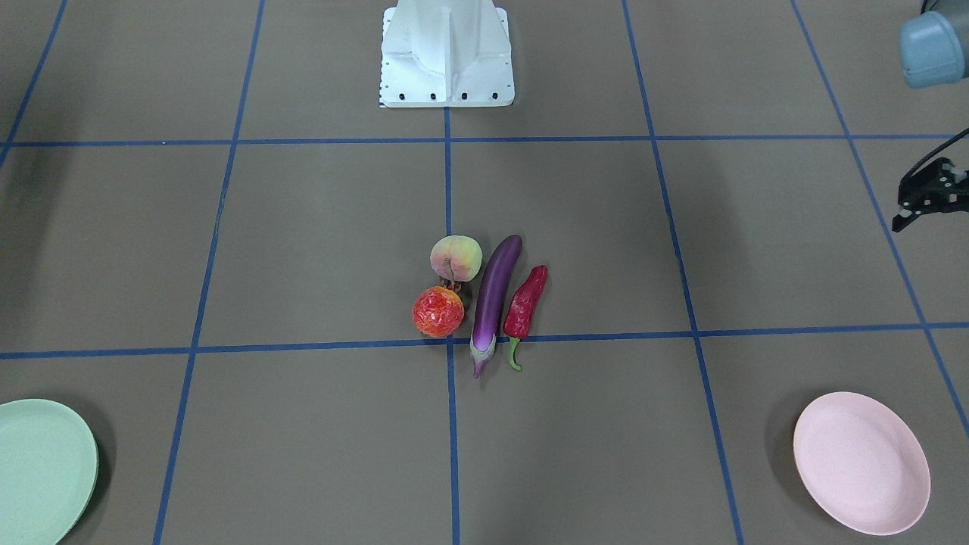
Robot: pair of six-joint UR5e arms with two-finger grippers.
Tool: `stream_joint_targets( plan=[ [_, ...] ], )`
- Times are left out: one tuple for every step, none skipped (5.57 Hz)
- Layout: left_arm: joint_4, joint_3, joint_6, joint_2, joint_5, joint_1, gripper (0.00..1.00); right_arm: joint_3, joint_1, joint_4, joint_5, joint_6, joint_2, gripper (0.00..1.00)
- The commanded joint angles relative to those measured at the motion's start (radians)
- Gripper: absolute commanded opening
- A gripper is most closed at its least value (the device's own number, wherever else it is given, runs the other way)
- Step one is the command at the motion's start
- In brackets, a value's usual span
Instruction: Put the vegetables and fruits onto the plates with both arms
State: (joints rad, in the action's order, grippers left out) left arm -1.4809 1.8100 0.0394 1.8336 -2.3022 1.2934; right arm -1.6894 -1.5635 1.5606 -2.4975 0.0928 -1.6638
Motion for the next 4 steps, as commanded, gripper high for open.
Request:
stream_joint_targets(
  plan=[
    [-0.163, -0.004, 0.401, 0.028, 0.007, -0.168, 1.0, -0.003, 0.002, -0.002, -0.003, -0.001, 0.025, 1.0],
    [-0.208, -0.032, 0.613, 0.088, 0.01, -0.249, 1.0, 0.007, 0.009, -0.001, -0.001, -0.001, 0.025, 1.0],
    [-0.21, -0.076, 0.736, 0.166, 0.071, -0.323, 1.0, 0.005, 0.011, -0.002, -0.001, 0.001, 0.029, 1.0],
    [-0.226, -0.136, 0.822, 0.237, 0.158, -0.406, 1.0, 0.007, 0.02, -0.001, 0.0, -0.001, 0.03, 1.0]
  ],
)
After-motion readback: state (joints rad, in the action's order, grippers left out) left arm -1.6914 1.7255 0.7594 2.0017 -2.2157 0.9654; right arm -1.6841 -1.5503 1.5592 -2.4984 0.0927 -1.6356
